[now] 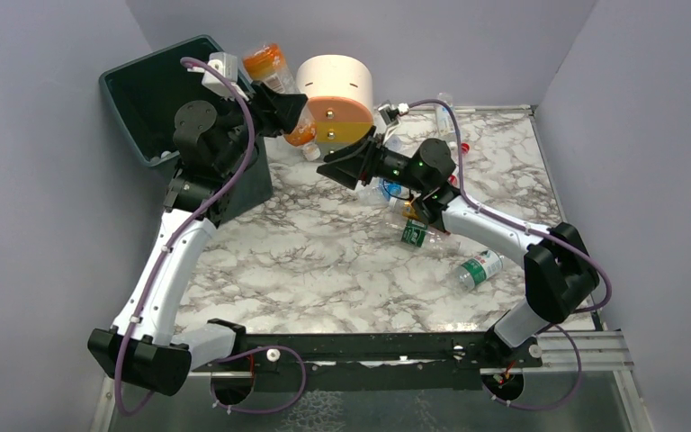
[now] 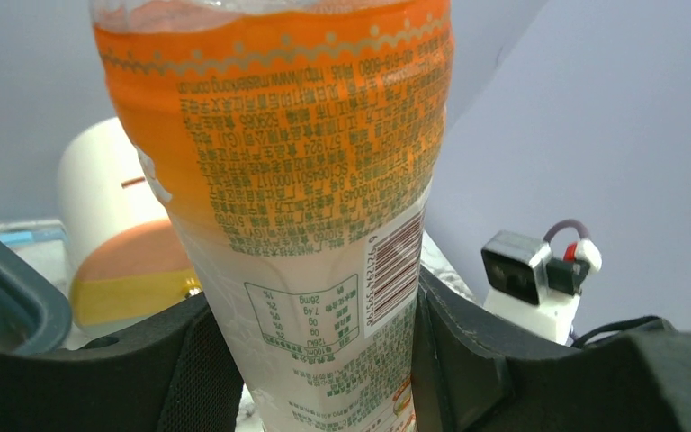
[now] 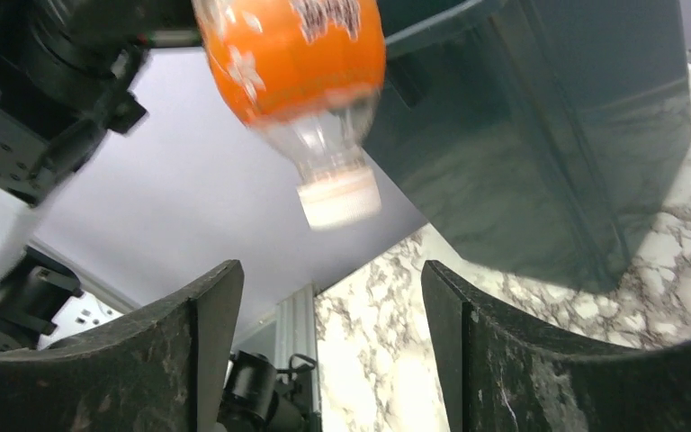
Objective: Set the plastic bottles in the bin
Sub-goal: Pick up the plastic bottle at the center of the board, then place the plastic bottle in the trash bin, then pick up the plastic bottle at the center of the board.
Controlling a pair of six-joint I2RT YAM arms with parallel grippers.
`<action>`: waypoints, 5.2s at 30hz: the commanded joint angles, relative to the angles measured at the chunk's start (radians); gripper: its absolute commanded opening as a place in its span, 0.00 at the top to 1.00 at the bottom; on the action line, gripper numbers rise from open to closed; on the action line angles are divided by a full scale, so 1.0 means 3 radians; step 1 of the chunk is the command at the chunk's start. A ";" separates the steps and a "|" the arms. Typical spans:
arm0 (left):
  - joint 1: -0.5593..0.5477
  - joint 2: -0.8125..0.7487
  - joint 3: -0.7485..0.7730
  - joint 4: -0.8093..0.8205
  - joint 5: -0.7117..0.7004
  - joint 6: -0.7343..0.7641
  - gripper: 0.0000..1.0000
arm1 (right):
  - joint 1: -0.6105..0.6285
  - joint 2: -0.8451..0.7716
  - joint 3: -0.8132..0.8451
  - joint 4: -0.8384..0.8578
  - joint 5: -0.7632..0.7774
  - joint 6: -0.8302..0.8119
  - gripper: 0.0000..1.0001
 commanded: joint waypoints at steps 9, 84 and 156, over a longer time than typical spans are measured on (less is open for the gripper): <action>0.0008 0.0168 0.0896 -0.0534 -0.0817 0.0940 0.38 | 0.0019 -0.0295 -0.0278 -0.0394 0.0028 -0.0263 0.18; 0.0042 0.0556 0.1191 -0.1715 -0.0131 0.0576 0.01 | -0.0185 -0.0273 -0.0407 -0.3613 0.2565 -0.1264 0.01; 0.0014 0.0629 0.0893 -0.1527 0.0250 0.0619 0.01 | -0.0186 -0.1537 -0.0794 -0.6086 0.2070 0.1595 0.00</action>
